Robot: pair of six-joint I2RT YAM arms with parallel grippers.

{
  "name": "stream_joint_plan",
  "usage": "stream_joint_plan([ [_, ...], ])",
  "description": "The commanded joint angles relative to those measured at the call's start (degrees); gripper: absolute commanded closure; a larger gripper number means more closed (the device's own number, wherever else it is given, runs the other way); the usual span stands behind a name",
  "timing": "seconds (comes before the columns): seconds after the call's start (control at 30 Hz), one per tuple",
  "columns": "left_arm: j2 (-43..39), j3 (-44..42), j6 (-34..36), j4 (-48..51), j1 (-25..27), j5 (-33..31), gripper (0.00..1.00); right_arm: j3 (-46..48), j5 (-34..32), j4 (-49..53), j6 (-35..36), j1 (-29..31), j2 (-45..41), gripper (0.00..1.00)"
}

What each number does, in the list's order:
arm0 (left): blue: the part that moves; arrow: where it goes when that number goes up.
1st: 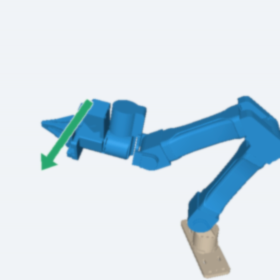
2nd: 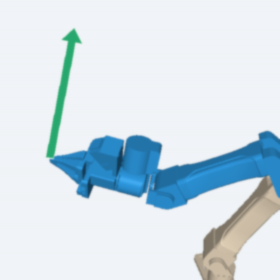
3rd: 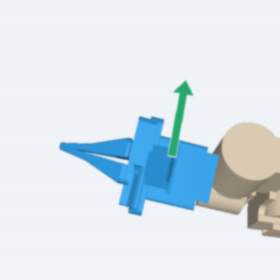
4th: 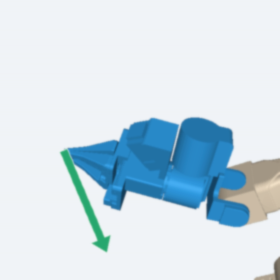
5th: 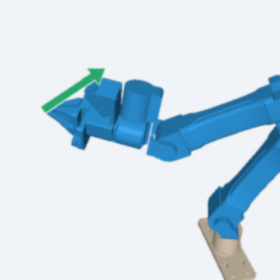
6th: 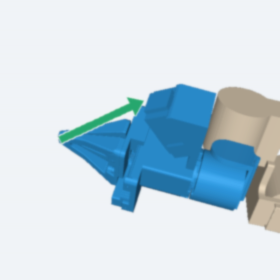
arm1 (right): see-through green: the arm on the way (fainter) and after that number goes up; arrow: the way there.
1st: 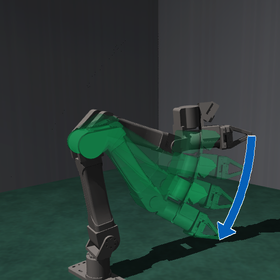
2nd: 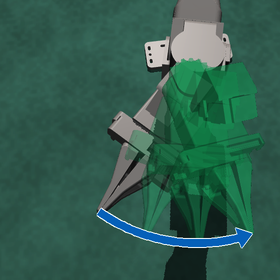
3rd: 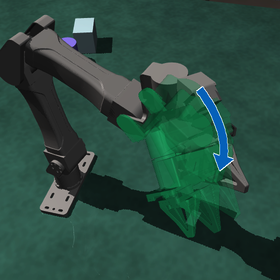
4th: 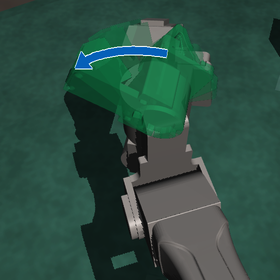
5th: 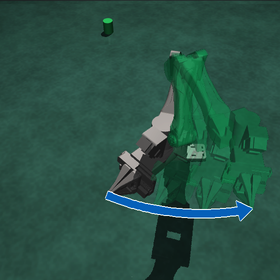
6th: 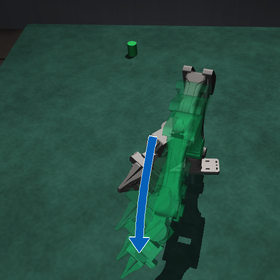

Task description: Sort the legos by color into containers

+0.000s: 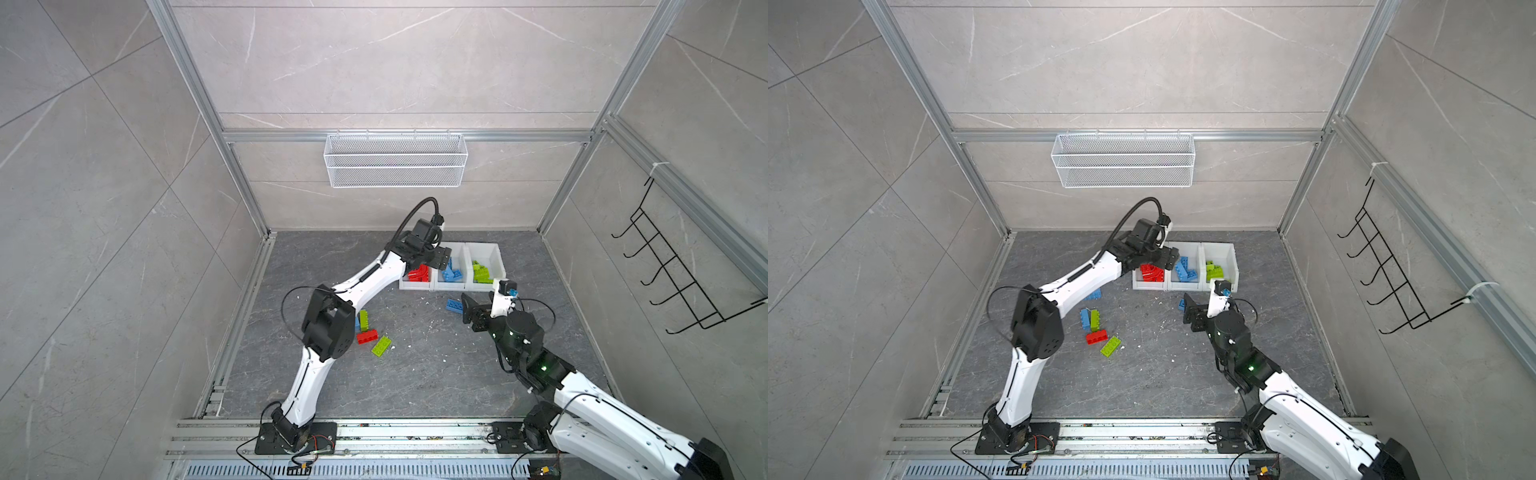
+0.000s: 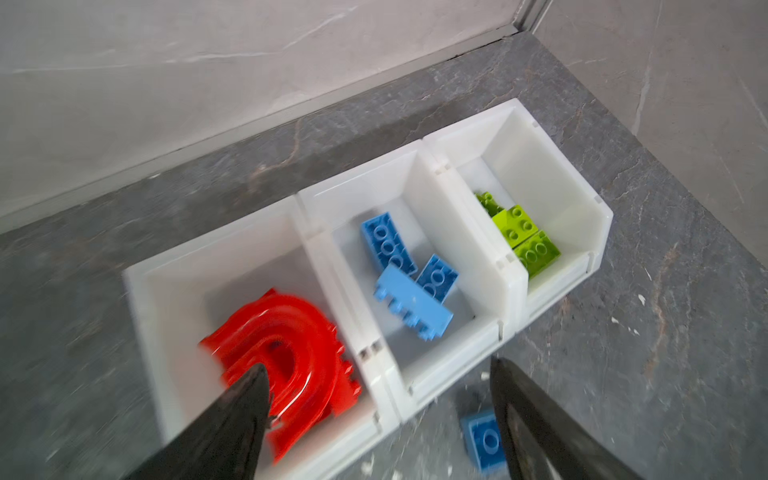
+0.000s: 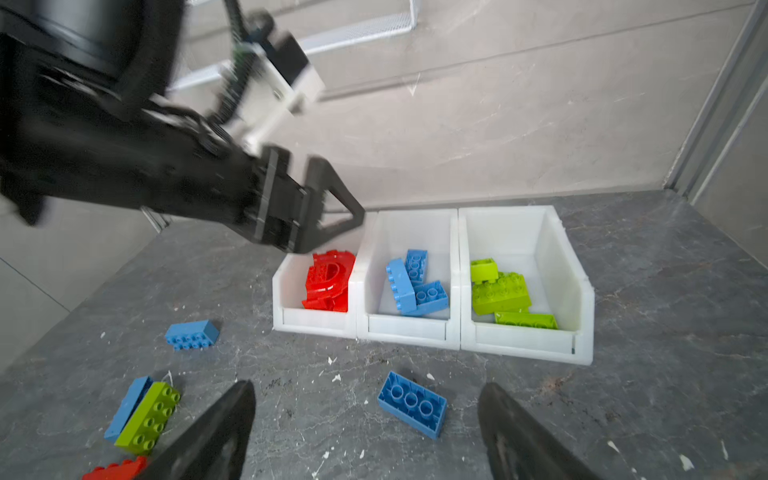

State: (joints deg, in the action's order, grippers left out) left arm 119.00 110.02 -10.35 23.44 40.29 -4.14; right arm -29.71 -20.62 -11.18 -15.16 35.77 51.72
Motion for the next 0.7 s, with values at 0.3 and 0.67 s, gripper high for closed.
stream_joint_plan([
  [0.3, -52.42, -62.06, -7.75, -16.55, -7.84, -17.45, 0.04, -15.31, 7.98, 15.68, -2.18, -3.95, 25.30, 0.01],
  [0.67, -73.98, -85.00, -3.85, -25.16, -10.00, -24.28, 0.01, -21.29, 14.30, 19.28, -9.43, -10.61, 40.80, 0.00],
])
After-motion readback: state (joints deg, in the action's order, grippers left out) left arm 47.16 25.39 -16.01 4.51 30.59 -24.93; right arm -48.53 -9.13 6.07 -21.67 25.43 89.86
